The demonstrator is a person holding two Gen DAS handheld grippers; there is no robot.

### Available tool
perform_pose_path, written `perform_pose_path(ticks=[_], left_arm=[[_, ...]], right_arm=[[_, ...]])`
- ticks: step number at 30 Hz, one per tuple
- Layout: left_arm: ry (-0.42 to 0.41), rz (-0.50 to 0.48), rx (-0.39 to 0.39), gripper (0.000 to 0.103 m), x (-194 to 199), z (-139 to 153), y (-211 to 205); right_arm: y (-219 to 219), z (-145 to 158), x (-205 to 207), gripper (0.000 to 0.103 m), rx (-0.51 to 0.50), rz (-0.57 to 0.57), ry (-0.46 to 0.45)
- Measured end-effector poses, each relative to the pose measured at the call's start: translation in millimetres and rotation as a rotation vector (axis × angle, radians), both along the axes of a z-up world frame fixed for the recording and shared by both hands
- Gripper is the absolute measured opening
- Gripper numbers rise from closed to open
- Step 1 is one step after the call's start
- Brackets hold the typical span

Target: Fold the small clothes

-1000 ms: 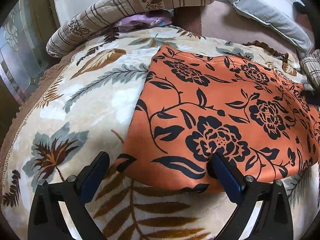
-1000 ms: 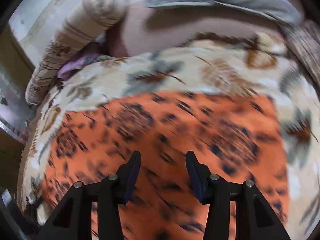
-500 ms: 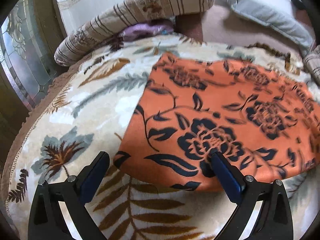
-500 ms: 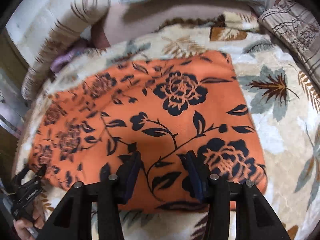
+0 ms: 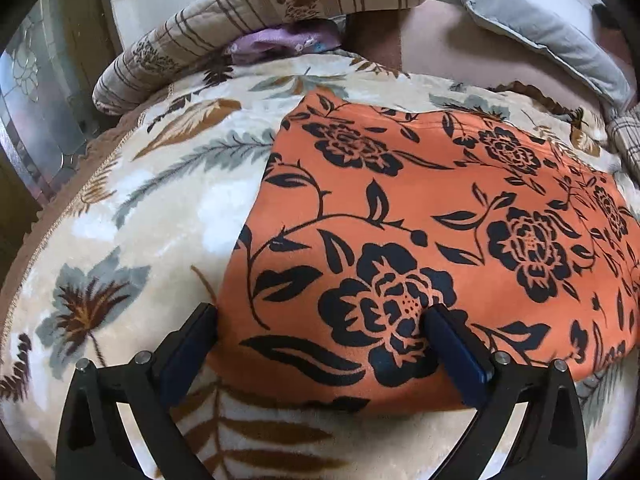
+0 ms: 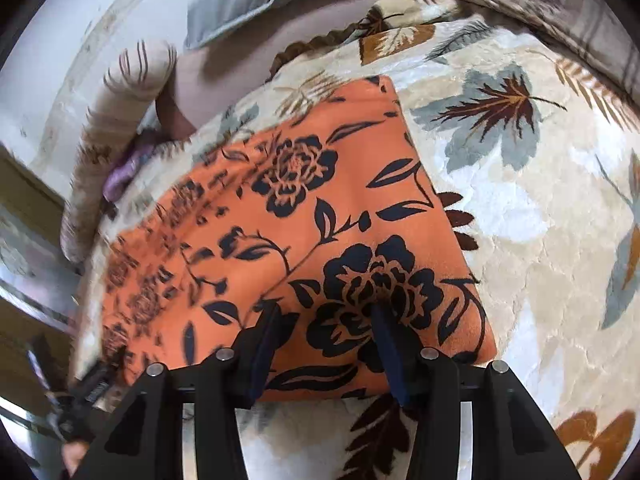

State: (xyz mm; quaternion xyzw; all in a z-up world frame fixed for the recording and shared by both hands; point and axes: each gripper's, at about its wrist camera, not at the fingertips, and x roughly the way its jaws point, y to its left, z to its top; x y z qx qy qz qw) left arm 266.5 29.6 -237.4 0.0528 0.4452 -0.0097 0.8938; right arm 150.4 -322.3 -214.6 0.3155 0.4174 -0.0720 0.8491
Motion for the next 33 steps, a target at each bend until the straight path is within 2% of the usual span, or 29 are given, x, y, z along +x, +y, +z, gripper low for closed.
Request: perform_pose_path(ticks=[3,7,11,16,22,33], left_arm=[[-0.04,-0.003,0.028,0.103,-13,10,3],[-0.103,-0.041,0.024,0.103,-39,26,1],[-0.17,-0.081,0.011,0.103,-67,41,-4],[-0.214,-0.11,0.01,0.103,-78,55,-8],[-0.224,-0.097,-0.03,0.103,-83,64,1],[-0.209,-0.082,-0.054,0.103,-79,65,10]], right_arm=[[-6,5,-7,0.053,0.062,-0.008,-0.039],[-4,15,-14,0.057,0.117,0.02,-0.09],[7,21,-23,0.06,0.155,0.06,-0.115],[16,23,-44,0.063,0.192,0.071,-0.133],[22,21,-60,0.063,0.224,0.069,-0.138],[19,0,-47,0.064,0.305,0.061,-0.098]])
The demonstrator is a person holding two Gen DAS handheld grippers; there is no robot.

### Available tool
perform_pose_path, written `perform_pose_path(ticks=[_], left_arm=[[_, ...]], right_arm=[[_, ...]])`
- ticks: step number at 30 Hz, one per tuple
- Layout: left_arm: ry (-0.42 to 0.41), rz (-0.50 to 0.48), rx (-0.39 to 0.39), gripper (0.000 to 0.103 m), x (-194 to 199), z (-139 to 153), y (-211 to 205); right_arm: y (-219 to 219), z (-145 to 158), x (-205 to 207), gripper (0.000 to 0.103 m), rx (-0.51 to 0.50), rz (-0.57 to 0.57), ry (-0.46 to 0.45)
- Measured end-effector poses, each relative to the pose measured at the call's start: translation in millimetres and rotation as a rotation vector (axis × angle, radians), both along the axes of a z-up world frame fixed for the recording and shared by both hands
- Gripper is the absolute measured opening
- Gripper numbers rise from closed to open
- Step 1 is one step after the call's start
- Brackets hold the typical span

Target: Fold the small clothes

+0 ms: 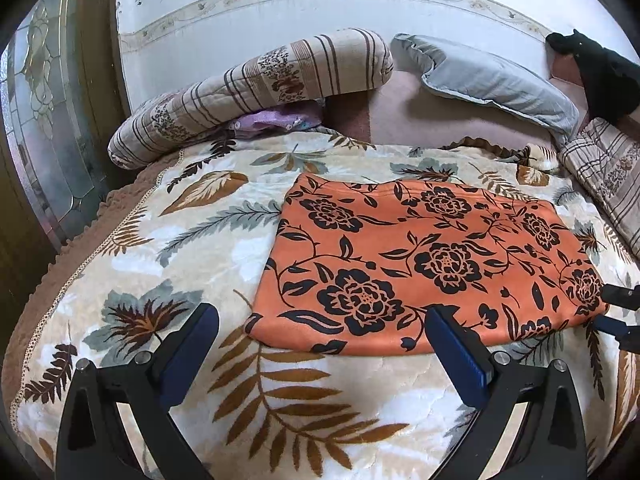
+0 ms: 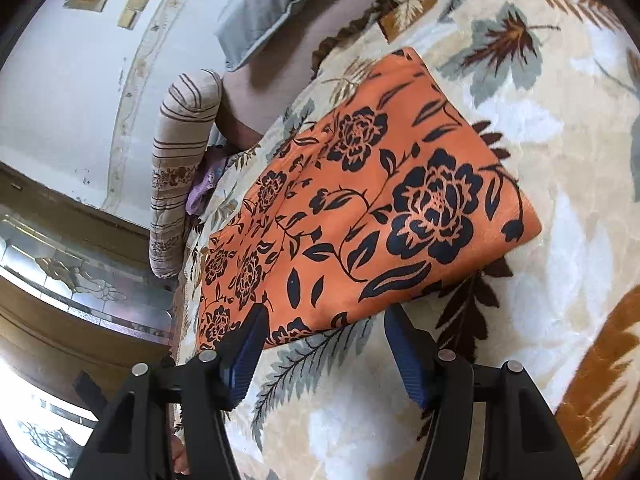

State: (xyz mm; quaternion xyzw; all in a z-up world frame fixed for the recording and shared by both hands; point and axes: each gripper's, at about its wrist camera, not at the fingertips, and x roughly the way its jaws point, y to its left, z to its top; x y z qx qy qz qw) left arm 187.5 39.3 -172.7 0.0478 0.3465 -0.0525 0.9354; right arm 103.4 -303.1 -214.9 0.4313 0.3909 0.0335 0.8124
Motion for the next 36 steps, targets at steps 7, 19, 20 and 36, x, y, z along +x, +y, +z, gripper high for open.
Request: perform_pose_path(ticks=[7,19,20,36], left_arm=[[0.042,-0.002,0.004,0.103,8,-11,-10],[0.107,-0.032,0.03,0.103,19,-32,-36],[0.109,-0.033,0.035,0.103,20,-34,-38],[0.136,-0.031,0.054,0.103,28,-44,-43]], right_arm=[[-2,-9,5,0.065,0.041,0.013,0.026],[-20,-15,-10,0.066,0.035,0.016,0.041],[-23,-15,-11,0.066,0.035,0.014,0.039],[-36,-7,11,0.066,-0.006,-0.08,-0.034]])
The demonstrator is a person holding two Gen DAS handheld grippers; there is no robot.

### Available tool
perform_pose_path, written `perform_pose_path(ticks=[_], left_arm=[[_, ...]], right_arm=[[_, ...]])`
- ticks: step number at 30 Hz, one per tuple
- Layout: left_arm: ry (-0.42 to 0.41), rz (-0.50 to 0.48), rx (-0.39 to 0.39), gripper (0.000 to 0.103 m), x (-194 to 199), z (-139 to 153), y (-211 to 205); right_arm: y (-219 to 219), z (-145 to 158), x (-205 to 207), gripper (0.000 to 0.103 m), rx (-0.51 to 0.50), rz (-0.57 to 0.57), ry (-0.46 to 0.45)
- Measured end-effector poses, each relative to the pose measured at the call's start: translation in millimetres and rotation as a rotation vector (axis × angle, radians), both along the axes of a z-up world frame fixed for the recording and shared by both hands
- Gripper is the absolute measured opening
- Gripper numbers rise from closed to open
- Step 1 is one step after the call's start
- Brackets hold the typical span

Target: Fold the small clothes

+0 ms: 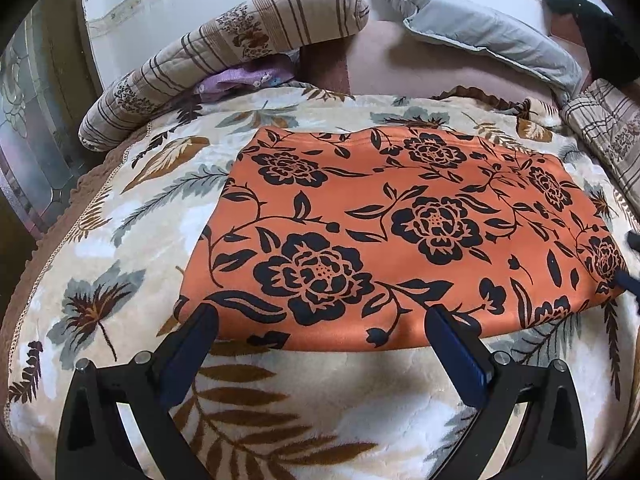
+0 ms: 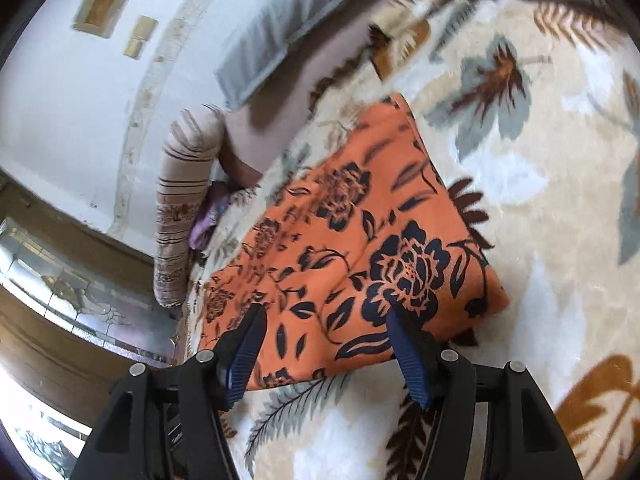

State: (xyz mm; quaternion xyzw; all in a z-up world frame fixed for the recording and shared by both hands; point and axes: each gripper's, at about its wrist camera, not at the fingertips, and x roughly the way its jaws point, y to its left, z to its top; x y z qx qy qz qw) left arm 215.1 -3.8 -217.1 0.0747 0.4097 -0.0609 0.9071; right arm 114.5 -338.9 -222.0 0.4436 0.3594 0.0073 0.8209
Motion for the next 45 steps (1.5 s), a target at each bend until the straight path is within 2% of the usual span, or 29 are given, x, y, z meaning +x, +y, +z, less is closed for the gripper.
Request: perform_pose_path(ticks=[2,6,11,14,18,22,27,29,34,36,38,40,42,45], left_arm=[[0.012,0.0,-0.006,0.103,2,-1,1],[0.043,0.016,-0.058,0.103,6,-2,9],[0.081,0.025,-0.2,0.103,7,3,27],[0.095,0.042,-0.257,0.103,8,2,36],[0.155,0.061,-0.354,0.103,11,-7,47],[0.231,0.055,-0.431,0.103,15,-17,46],[0.283,0.04,-0.58,0.103,27,-26,44],[0.295,0.053,-0.623,0.103,34,-30,45],[0.323,0.113,-0.799,0.102,53,-38,62],[0.316,0.153,-0.854,0.098,55,-39,69],[0.292,0.182,-0.868,0.086,54,-38,74],[0.26,0.195,-0.855,0.066,56,-37,75],[0.245,0.198,-0.828,0.061,58,-39,73],[0.241,0.19,-0.78,0.063,59,-45,69]], right_arm=[[2,-18,12,0.066,0.02,0.018,0.084],[5,-6,9,0.066,-0.009,0.012,0.033],[7,2,-3,0.066,0.073,0.065,-0.052],[12,0,-11,0.066,0.12,0.108,-0.049],[21,-12,-15,0.067,0.163,0.156,0.013],[24,-31,-12,0.067,0.195,0.129,0.071],[14,-37,-1,0.067,0.225,0.048,0.048],[9,-39,8,0.067,0.238,0.026,0.049],[1,-39,28,0.067,0.251,0.004,0.037],[-5,-36,31,0.067,0.252,-0.013,0.023],[-6,-30,36,0.067,0.229,-0.028,-0.01],[-3,-25,44,0.067,0.198,-0.034,-0.037],[1,-24,49,0.067,0.17,-0.042,-0.046],[1,-29,48,0.067,0.189,-0.066,-0.039]])
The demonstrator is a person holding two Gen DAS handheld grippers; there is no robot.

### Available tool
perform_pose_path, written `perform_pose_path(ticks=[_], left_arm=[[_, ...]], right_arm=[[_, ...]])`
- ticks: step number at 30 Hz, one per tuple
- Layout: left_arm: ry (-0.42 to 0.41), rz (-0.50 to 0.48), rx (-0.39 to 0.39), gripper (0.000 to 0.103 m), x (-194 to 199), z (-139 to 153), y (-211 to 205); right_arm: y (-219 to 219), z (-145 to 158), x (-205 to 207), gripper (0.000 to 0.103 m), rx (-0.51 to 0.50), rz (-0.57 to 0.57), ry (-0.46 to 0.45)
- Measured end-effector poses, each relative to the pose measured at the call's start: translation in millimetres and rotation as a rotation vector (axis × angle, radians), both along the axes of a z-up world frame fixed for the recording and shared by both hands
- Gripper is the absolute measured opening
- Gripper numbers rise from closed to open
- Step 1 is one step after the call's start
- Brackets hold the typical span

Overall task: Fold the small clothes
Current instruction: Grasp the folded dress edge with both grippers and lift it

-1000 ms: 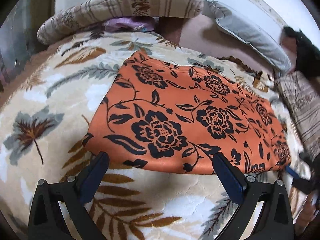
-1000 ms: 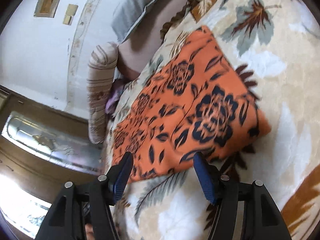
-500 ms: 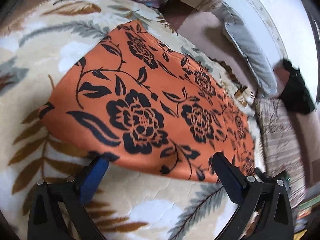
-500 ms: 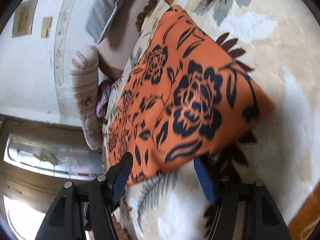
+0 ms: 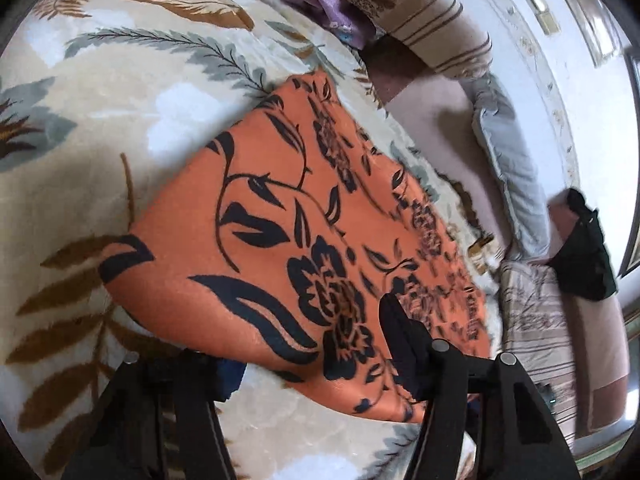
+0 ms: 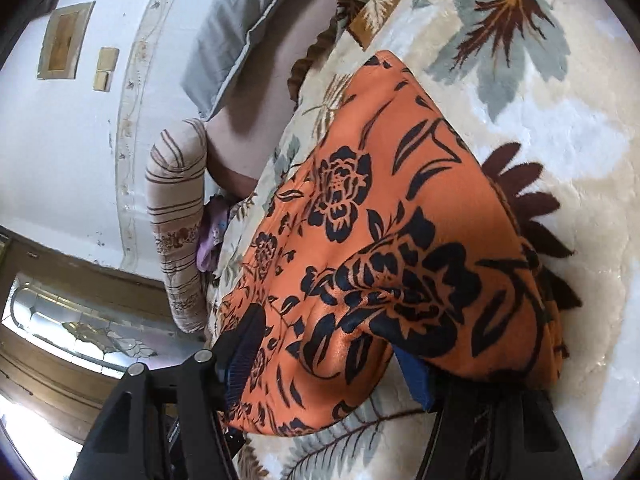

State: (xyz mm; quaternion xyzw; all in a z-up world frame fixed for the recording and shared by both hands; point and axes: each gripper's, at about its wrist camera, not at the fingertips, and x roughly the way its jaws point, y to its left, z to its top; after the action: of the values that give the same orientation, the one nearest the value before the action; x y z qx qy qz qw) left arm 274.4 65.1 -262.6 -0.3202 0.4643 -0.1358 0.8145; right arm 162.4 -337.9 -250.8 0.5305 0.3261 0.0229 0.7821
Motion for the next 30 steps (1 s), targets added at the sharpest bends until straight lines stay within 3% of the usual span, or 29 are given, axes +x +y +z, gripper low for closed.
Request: perform_pose_path(ticks=[4,8,12,15,16,20,21,23,27,30], left_arm=[[-0.015,-0.022,0.012,0.073,2,1,-5],[-0.012,0.0,-0.001,0.074,1,1,0],[-0.029,0.022,-0.021,0.071,1,1,4],[-0.063,0.037,0.012,0.045,0,1,7],[-0.059,0.043,0.015,0.041,1,0,9],[-0.052,0.052,-0.009,0.044,2,-3,10],[-0.06,0.049,-0.017,0.051,3,-4,10],[-0.075,0.038,-0.025,0.058,3,-3,8],[-0.109,0.03,-0.019,0.059,4,0,4],[-0.126,0.029,0.0,0.034,6,0,5]], right_arm=[[-14,-13,-30,0.067,0.188,-0.06,0.026],[-24,-12,-64,0.067,0.236,-0.12,0.064],[-30,-12,-60,0.067,0.184,-0.168,0.105],[-34,-13,-54,0.067,0.156,-0.224,0.1],[-35,-12,-52,0.067,0.137,-0.24,0.099],[-30,-5,-34,0.067,0.006,-0.24,0.095],[-30,-2,-33,0.068,-0.014,-0.237,0.084],[-28,0,-32,0.068,-0.029,-0.235,0.055],[-31,3,-28,0.068,-0.071,-0.244,0.046],[-32,0,-19,0.067,-0.149,-0.248,0.093]])
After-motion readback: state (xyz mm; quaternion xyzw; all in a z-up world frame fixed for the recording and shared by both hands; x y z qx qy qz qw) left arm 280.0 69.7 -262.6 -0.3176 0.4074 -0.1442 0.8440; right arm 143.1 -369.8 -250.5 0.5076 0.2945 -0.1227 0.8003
